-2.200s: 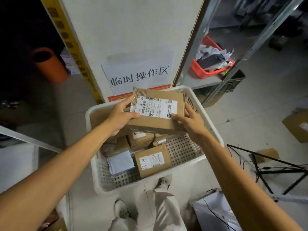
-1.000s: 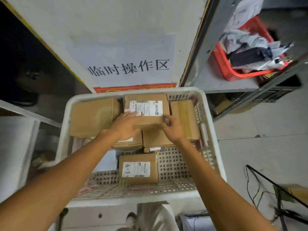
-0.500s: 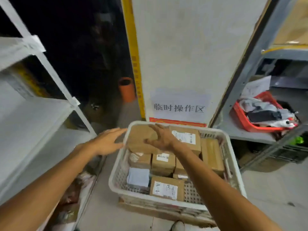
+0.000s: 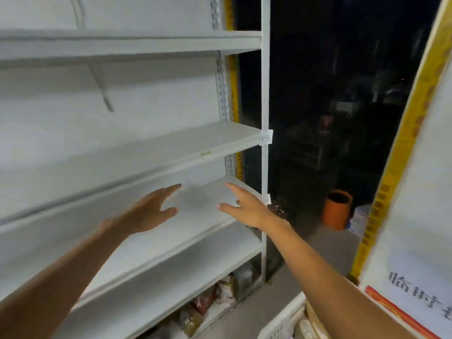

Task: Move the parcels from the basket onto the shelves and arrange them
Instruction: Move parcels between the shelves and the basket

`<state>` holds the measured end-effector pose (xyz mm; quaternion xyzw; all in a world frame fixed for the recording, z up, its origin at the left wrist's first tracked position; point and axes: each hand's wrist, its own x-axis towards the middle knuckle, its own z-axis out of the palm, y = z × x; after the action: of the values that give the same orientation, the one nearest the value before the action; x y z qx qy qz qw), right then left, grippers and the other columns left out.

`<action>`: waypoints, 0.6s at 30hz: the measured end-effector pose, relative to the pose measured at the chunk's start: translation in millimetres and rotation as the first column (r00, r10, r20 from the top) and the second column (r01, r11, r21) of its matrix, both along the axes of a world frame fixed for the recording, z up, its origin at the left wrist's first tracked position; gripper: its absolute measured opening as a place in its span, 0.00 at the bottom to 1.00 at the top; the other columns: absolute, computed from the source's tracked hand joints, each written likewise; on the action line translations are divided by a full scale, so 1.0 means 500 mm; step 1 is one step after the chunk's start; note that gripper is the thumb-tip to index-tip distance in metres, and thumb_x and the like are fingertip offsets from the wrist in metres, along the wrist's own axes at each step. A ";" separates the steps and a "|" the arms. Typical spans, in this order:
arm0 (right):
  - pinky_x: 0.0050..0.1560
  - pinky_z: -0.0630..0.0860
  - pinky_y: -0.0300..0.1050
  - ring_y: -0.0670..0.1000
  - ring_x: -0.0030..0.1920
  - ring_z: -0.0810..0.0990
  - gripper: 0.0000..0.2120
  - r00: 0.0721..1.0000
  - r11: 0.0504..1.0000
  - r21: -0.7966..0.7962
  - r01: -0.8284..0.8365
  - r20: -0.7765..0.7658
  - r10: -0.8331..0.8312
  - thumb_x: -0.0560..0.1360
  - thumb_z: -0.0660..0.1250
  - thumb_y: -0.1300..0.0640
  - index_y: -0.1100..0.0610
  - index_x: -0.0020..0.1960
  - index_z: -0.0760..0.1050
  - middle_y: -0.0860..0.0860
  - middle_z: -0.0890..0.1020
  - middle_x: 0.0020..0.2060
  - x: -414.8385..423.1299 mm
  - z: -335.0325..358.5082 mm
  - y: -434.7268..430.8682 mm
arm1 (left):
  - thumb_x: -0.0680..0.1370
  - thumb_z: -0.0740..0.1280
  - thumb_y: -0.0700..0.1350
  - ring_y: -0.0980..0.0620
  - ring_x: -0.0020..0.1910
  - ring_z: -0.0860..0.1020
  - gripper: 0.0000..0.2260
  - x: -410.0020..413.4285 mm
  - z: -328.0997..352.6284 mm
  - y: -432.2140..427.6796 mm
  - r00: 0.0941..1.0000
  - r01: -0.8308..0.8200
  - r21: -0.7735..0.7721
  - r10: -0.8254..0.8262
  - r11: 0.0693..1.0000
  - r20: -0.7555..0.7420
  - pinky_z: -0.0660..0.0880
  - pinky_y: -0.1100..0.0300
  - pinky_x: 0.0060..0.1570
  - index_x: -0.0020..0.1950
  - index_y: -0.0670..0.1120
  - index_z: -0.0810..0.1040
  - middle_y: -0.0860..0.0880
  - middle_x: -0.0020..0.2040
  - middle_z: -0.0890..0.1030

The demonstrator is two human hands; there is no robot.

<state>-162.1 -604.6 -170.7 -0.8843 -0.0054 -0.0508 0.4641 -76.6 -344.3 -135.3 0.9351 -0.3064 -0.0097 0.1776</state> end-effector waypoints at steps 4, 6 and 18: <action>0.53 0.75 0.32 0.49 0.61 0.77 0.34 0.982 0.985 -0.011 -0.170 0.087 0.170 0.75 0.68 0.43 0.48 0.77 0.60 0.49 0.66 0.74 0.082 0.051 0.129 | 0.78 0.68 0.45 0.45 0.68 0.70 0.30 -0.042 0.026 0.151 0.978 -0.202 -0.100 0.195 0.974 -0.074 0.66 0.55 0.63 0.75 0.56 0.58 0.47 0.74 0.66; 0.64 0.71 0.43 0.54 0.69 0.72 0.35 0.962 0.964 -0.078 -0.253 0.084 0.260 0.75 0.68 0.42 0.48 0.77 0.59 0.52 0.66 0.75 0.112 0.064 0.203 | 0.77 0.68 0.45 0.47 0.66 0.72 0.29 -0.059 0.048 0.215 0.956 -0.292 -0.102 0.288 0.951 -0.052 0.67 0.58 0.62 0.75 0.54 0.60 0.47 0.71 0.69; 0.69 0.65 0.45 0.52 0.72 0.68 0.33 0.750 0.781 -0.145 -0.607 0.219 0.624 0.76 0.69 0.44 0.51 0.76 0.62 0.51 0.67 0.75 0.179 0.183 0.622 | 0.78 0.67 0.45 0.48 0.58 0.76 0.27 -0.170 0.172 0.565 0.778 -0.618 -0.140 0.627 0.774 0.033 0.75 0.56 0.58 0.75 0.55 0.62 0.48 0.66 0.74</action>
<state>-72.8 -293.7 -79.2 -0.8335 -0.3574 -0.0080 0.4214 -161.4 -61.8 -49.1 0.9709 0.0134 0.1044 0.2152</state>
